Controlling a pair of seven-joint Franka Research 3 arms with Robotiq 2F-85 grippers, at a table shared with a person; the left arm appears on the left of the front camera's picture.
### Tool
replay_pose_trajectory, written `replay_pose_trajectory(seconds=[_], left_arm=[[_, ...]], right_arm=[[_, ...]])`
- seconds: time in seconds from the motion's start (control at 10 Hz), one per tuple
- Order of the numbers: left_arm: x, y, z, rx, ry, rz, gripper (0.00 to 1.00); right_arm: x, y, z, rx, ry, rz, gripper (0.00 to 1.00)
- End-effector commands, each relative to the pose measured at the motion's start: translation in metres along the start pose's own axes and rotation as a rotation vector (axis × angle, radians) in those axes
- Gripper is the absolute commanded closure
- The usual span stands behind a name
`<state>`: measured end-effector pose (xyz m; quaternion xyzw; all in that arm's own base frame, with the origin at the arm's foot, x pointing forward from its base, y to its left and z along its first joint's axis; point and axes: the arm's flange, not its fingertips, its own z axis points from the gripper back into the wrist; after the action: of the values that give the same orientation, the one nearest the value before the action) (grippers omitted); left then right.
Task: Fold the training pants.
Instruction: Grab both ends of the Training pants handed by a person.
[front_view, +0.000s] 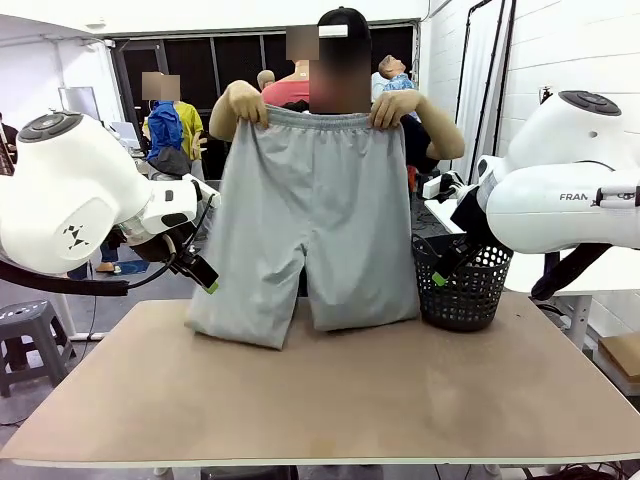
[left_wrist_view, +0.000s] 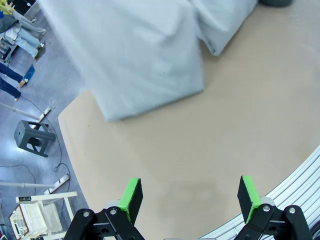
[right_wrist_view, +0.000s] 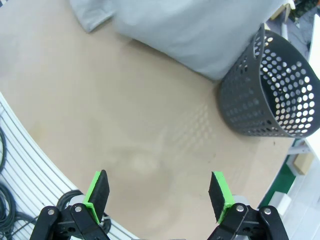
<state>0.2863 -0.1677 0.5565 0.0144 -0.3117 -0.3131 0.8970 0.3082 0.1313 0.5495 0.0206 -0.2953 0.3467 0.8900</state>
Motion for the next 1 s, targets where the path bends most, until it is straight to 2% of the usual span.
replay_pose_trajectory(seconds=[0.0, 0.9], left_arm=[[-0.002, -0.0002, -0.001, 0.003, -0.004, 0.0, 0.0], [-0.002, -0.0002, -0.001, 0.003, -0.004, 0.0, 0.0]], right_arm=[[-0.0009, 0.0004, -0.0017, 0.0, -0.004, 0.002, 0.0], [-0.0009, 0.0004, -0.0017, 0.0, -0.004, 0.002, 0.0]])
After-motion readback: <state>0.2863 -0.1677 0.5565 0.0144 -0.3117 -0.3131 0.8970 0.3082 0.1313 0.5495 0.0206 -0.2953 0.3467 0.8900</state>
